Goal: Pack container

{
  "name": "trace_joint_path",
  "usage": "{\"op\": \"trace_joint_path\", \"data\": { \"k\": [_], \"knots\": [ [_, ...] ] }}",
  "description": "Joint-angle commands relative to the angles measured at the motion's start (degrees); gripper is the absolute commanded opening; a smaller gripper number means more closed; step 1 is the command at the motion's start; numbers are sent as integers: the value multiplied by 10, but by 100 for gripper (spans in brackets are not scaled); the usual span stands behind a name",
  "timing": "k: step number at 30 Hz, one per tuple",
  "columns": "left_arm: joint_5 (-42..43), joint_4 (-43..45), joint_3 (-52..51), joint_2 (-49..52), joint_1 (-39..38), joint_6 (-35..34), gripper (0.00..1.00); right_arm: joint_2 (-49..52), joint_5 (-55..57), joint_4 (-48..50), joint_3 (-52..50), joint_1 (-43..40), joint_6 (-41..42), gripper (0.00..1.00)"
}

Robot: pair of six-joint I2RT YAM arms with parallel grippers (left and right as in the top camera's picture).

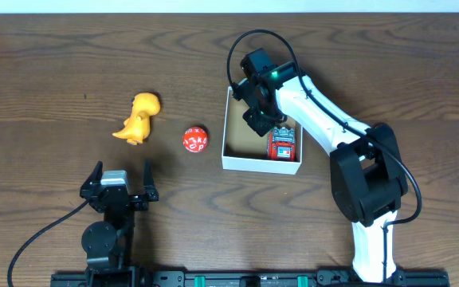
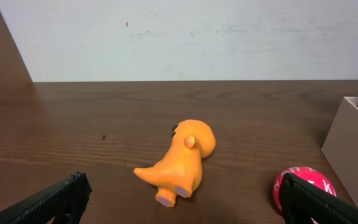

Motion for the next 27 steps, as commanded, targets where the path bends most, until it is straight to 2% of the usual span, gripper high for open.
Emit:
{"op": "trace_joint_path", "data": {
  "k": [1, 13, 19, 27],
  "knots": [
    [7, -21, -9, -3, -1, 0, 98, -2, 45, -2, 0, -3, -7, 1],
    [7, -21, -9, -3, -1, 0, 98, -9, 45, -57, 2, -2, -7, 1],
    [7, -21, -9, -3, -1, 0, 98, -10, 35, -34, 19, -1, -7, 1],
    [7, -21, -9, -3, -1, 0, 98, -10, -55, 13, 71, -1, -7, 1]
  ]
}}
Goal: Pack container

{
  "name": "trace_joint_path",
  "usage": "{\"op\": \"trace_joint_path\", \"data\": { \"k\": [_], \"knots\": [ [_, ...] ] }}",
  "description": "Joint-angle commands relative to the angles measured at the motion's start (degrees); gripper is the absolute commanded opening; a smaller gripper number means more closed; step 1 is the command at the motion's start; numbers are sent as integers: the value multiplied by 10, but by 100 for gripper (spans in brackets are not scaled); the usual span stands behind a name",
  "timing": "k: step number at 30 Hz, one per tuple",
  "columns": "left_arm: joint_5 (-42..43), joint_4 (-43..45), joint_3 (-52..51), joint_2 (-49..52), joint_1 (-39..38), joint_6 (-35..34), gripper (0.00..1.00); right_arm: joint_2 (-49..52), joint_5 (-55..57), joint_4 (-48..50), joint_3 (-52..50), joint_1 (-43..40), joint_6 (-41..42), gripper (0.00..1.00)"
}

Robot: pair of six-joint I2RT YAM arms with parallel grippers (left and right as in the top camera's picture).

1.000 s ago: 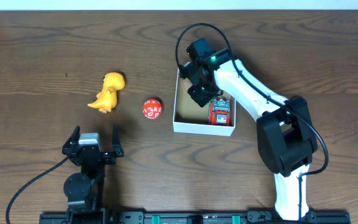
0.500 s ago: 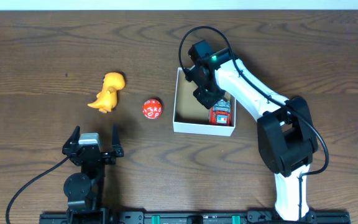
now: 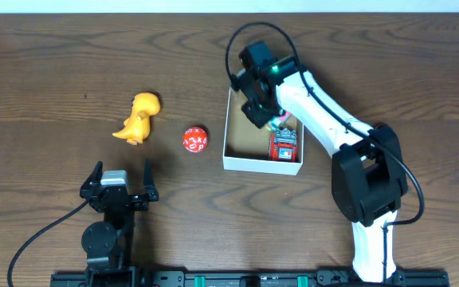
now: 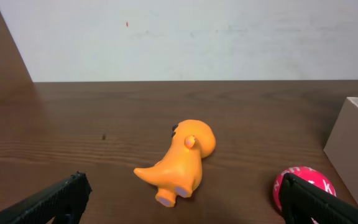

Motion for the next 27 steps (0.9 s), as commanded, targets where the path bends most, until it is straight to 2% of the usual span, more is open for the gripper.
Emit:
{"op": "trace_joint_path", "data": {
  "k": [1, 27],
  "knots": [
    [7, -21, -9, -3, -1, 0, 98, -9, -54, 9, 23, -1, -5, 1],
    [7, -21, -9, -3, -1, 0, 98, 0, -48, 23, 4, -3, -151, 1]
  ]
}}
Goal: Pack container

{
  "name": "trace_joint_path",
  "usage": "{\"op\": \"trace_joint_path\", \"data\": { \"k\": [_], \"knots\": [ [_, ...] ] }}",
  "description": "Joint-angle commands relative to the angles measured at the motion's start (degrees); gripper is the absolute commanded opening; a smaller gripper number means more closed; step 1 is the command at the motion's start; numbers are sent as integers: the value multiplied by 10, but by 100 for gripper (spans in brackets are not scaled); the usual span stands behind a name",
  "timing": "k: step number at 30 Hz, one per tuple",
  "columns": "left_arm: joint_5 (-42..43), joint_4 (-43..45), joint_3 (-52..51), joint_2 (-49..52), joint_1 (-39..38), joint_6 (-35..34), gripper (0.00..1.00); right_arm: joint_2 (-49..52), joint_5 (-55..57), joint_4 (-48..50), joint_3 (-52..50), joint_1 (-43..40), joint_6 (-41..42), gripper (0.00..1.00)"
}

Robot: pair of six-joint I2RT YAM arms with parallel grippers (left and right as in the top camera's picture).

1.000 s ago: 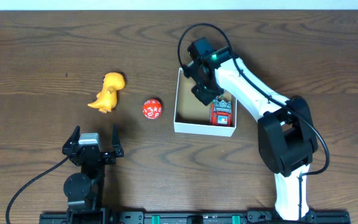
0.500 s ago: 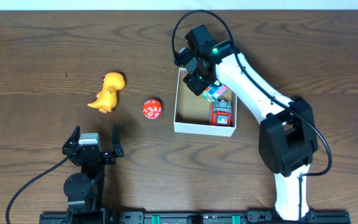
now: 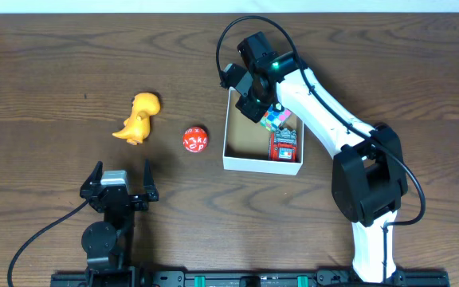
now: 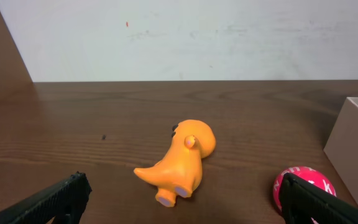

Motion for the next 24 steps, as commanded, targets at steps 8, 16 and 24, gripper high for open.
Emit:
{"op": "trace_joint_path", "data": {
  "k": [8, 16, 24],
  "knots": [
    [7, -21, -9, -3, -1, 0, 98, 1, 10, -7, -9, -10, -44, 2],
    [7, -21, -9, -3, -1, 0, 98, 1, 10, -13, -12, -14, -44, 1],
    [7, -21, -9, -3, -1, 0, 98, 1, 10, 0, -31, -13, -44, 1]
  ]
}}
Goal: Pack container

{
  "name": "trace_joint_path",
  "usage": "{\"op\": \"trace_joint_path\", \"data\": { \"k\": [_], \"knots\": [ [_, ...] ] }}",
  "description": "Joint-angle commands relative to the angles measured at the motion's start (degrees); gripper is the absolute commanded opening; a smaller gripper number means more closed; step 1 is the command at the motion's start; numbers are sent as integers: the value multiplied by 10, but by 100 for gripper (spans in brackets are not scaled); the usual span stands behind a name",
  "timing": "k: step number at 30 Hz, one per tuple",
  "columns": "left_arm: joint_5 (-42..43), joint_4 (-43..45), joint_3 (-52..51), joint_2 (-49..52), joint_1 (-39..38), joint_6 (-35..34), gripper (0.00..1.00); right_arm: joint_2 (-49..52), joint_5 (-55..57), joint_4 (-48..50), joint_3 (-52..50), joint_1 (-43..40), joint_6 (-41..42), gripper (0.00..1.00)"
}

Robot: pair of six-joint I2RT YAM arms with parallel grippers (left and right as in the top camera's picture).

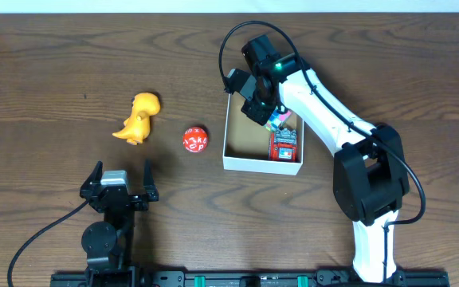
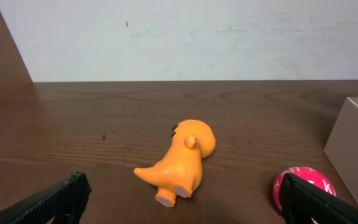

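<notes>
A white open box (image 1: 226, 137) stands right of centre. In it lie a red toy car (image 1: 284, 146) and a small multi-coloured cube (image 1: 276, 120). My right gripper (image 1: 245, 94) hangs over the box's far left corner, its fingers spread, holding nothing. An orange toy dinosaur (image 1: 138, 118) lies on its side to the left, and shows as the dinosaur (image 2: 182, 158) in the left wrist view. A red ball with white marks (image 1: 195, 139) sits between the dinosaur and the box. My left gripper (image 1: 120, 182) rests open near the front edge, well short of both.
The dark wooden table (image 1: 46, 72) carries only these things. In the left wrist view the box's wall (image 2: 353, 146) stands at the right edge behind the ball (image 2: 303, 186), and a pale wall runs along the table's far side.
My right gripper has shifted slightly over the box's far left corner. The toys, the box and the left arm are where they were.
At first my right gripper was low inside the box beside the red car. Then it stood higher and a multi-coloured cube showed under it in the box. After that it was over the box's far left corner, clear of the cube, and it stays there now.
</notes>
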Motion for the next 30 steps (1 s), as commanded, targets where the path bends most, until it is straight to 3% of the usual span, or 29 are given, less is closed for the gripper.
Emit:
{"op": "trace_joint_path", "data": {
  "k": [1, 17, 30],
  "knots": [
    [7, -21, -9, -3, -1, 0, 98, 1, 0, 5, -17, -4, -7, 1],
    [7, -21, -9, -3, -1, 0, 98, 1, 63, 6, -40, -7, -7, 1],
    [7, -21, -9, -3, -1, 0, 98, -4, 75, -60, -35, -8, -6, 1]
  ]
}}
